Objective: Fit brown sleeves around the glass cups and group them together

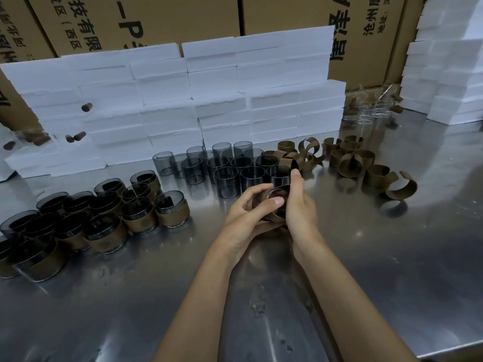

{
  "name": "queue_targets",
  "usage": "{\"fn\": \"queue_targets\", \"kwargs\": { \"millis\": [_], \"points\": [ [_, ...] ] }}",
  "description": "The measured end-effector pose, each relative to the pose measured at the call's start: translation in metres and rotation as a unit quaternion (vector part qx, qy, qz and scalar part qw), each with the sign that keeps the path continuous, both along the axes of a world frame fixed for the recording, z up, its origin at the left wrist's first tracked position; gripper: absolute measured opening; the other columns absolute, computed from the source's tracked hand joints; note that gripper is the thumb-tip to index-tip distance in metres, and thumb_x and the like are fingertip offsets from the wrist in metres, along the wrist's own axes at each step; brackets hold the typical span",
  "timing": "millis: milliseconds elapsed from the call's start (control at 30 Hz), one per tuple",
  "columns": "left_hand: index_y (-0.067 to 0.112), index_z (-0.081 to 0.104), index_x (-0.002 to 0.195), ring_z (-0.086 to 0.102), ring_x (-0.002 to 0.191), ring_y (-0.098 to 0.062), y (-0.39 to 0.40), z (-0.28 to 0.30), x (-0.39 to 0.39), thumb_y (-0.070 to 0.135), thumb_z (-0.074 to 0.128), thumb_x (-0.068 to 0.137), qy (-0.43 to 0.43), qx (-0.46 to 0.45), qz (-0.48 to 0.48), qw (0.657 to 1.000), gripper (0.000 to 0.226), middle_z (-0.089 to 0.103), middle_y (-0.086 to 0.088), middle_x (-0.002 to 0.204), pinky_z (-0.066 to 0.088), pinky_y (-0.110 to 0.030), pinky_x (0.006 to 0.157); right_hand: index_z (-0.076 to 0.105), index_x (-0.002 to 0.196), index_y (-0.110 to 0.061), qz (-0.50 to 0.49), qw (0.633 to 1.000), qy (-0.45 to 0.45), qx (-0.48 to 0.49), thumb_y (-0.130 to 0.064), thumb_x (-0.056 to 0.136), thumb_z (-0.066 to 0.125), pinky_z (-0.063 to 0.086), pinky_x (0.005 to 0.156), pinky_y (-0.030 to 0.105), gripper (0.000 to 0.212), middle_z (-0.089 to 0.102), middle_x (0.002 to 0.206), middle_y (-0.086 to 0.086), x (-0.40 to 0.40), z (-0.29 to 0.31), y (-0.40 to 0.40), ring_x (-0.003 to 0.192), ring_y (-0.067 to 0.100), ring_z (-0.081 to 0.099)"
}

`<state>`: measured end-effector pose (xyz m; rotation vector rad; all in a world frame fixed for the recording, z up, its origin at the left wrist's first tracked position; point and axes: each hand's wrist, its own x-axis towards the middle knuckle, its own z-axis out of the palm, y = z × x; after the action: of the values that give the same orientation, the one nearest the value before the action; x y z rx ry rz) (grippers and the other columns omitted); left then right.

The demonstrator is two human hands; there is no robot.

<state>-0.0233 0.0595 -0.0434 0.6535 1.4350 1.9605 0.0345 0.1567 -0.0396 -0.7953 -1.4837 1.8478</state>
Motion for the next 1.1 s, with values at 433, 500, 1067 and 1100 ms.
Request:
{"fn": "queue_targets", "kwargs": {
  "millis": [433, 500, 1067, 1100],
  "points": [
    [0.015, 0.072, 0.119, 0.076, 0.097, -0.020, 0.005, 0.003, 0.002, 0.044, 0.075, 0.080, -0.068, 0.005, 0.042, 0.997, 0.049, 0.078, -0.009, 0.110, 0.063, -0.041, 0.081, 0.072, 0.096, -0.017, -0.018, 0.997, 0.042, -0.062, -0.040, 0.103, 0.057, 0.059, 0.091, 0.039, 0.028, 0.076, 0.100, 0.007, 0.002, -0.004, 0.000, 0.099, 0.024, 0.072],
    [0.013, 0.074, 0.114, 0.076, 0.094, -0.021, 0.008, 0.003, -0.001, 0.047, 0.065, 0.093, -0.097, -0.012, 0.094, 0.991, 0.041, 0.078, -0.011, 0.107, 0.059, -0.044, 0.086, 0.069, 0.091, -0.015, -0.005, 0.997, 0.048, -0.061, -0.026, 0.101, 0.062, 0.056, 0.081, 0.034, 0.017, 0.072, 0.092, 0.007, 0.001, -0.006, -0.003, 0.091, 0.022, 0.068],
    [0.009, 0.073, 0.097, 0.073, 0.072, -0.025, 0.001, 0.000, -0.005, 0.026, 0.072, 0.089, -0.144, -0.030, 0.186, 0.971, 0.018, 0.075, -0.014, 0.084, 0.059, -0.033, 0.066, 0.067, 0.062, -0.021, 0.112, 0.987, 0.033, -0.112, -0.033, 0.090, 0.073, 0.055, 0.053, 0.023, 0.031, 0.069, 0.068, 0.005, -0.007, 0.004, -0.020, 0.061, 0.017, 0.068],
    [0.009, 0.073, 0.096, 0.073, 0.073, -0.025, 0.002, -0.001, -0.004, 0.026, 0.072, 0.089, -0.140, -0.033, 0.185, 0.972, 0.018, 0.074, -0.013, 0.083, 0.059, -0.034, 0.068, 0.071, 0.060, -0.022, 0.113, 0.987, 0.038, -0.105, -0.031, 0.090, 0.072, 0.054, 0.051, 0.023, 0.032, 0.070, 0.067, 0.005, -0.005, 0.005, -0.022, 0.060, 0.016, 0.069]
  ]
}}
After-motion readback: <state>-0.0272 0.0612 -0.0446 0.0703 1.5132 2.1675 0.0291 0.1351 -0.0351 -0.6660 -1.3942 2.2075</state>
